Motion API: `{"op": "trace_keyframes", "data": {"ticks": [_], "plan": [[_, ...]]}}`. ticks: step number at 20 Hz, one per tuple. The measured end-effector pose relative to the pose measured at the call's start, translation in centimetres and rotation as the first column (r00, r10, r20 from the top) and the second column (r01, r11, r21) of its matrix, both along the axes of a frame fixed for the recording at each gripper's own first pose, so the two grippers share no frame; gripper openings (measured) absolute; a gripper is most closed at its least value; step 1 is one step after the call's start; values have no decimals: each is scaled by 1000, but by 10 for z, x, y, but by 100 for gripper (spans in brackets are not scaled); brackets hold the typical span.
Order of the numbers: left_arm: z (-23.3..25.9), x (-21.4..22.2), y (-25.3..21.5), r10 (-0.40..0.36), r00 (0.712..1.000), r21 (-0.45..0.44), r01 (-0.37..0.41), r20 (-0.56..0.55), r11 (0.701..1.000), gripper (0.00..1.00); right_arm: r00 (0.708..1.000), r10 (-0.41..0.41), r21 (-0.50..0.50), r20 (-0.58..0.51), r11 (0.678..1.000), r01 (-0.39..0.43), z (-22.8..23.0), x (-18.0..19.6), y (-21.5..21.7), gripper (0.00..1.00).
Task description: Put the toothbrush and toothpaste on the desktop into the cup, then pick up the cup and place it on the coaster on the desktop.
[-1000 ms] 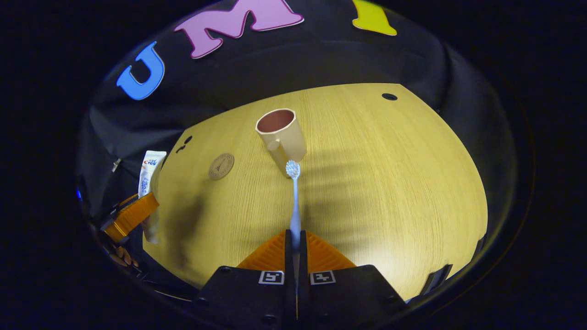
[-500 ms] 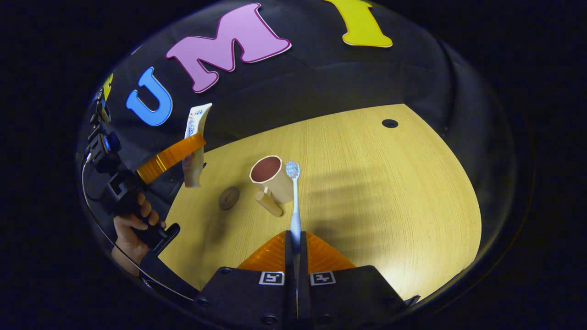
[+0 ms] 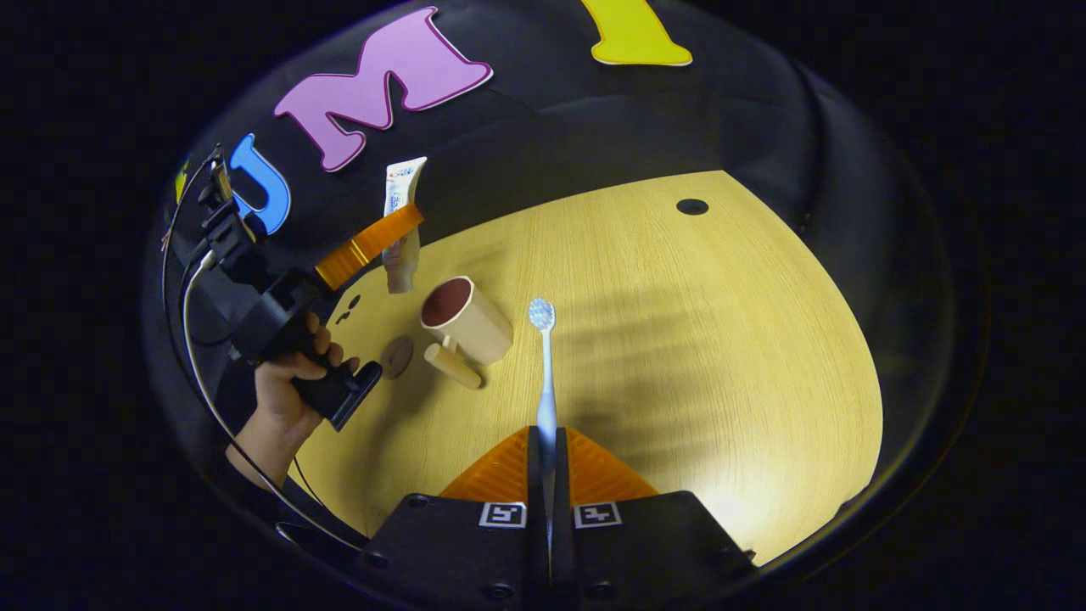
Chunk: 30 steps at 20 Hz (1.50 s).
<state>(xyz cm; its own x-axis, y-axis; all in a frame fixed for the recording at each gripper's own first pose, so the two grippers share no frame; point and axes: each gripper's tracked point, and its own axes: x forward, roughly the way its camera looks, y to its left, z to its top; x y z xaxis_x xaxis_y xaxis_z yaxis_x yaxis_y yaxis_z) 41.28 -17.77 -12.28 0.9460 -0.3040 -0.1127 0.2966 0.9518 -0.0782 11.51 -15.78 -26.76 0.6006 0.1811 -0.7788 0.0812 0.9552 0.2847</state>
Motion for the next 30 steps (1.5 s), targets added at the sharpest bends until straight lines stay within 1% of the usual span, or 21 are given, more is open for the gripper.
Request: {"op": "trace_keyframes", "data": {"ticks": [4, 8, 12, 14, 16, 17, 18, 20, 21, 23, 24, 27, 28, 29, 30], "plan": [[-29, 10, 0, -13, 1000, -2, 13, -24, 1000, 27, 1000, 15, 2, -19, 1000, -15, -14, -3, 4, 6], [-48, 7, 6, -13, 1000, 10, 13, -10, 1000, 27, 998, 49, -14, -30, 999, -50, -29, -2, 8, 6], [-70, -1, 10, -6, 999, 22, 7, -41, 1000, 30, 999, 50, -3, -8, 999, -50, -34, 12, 10, 6], [-71, -7, 7, -18, 999, 20, 19, -40, 1000, 33, 999, 41, 17, 5, 999, -41, -35, 19, 12, 6], [-65, -14, 10, -13, 1000, 42, 14, -15, 999, 36, 999, 44, 29, 17, 999, -45, -34, 26, 15, 6], [-62, -25, 11, -24, 999, 44, 25, -26, 999, 37, 999, 47, 30, 28, 998, -48, -32, 31, 15, 6], [-62, -28, 12, -21, 1000, 43, 22, -16, 999, 53, 998, 47, 31, 42, 998, -48, -30, 36, 16, 6], [-54, -40, 24, 12, 1000, 47, -11, -6, 999, 86, 995, 48, 47, 87, 998, -52, -20, 50, 20, 6], [-51, -51, 35, 44, 999, 50, -45, 4, 998, 89, 992, 48, 52, 116, 997, -54, -12, 58, 22, 6], [-47, -78, 48, 73, 997, 43, -73, 2, 996, 96, 981, 50, 62, 190, 996, -62, 5, 82, 31, 6], [-49, -99, 56, 85, 996, 40, -85, -12, 996, 98, 971, 46, 77, 235, 995, -66, 16, 96, 38, 6], [-65, -150, 72, 104, 990, 22, -102, -91, 995, 98, 941, 28, 116, 338, 991, -72, 38, 128, 56, 5], [-71, -161, 76, 109, 988, 21, -107, -111, 994, 98, 932, 24, 127, 363, 989, -75, 44, 137, 61, 6], [-76, -170, 81, 122, 984, 22, -120, -128, 993, 98, 917, 13, 148, 399, 986, -79, 48, 150, 72, 6], [-80, -173, 81, 137, 981, 16, -136, -139, 991, 98, 909, 9, 155, 417, 985, -81, 50, 156, 77, 6]]}}
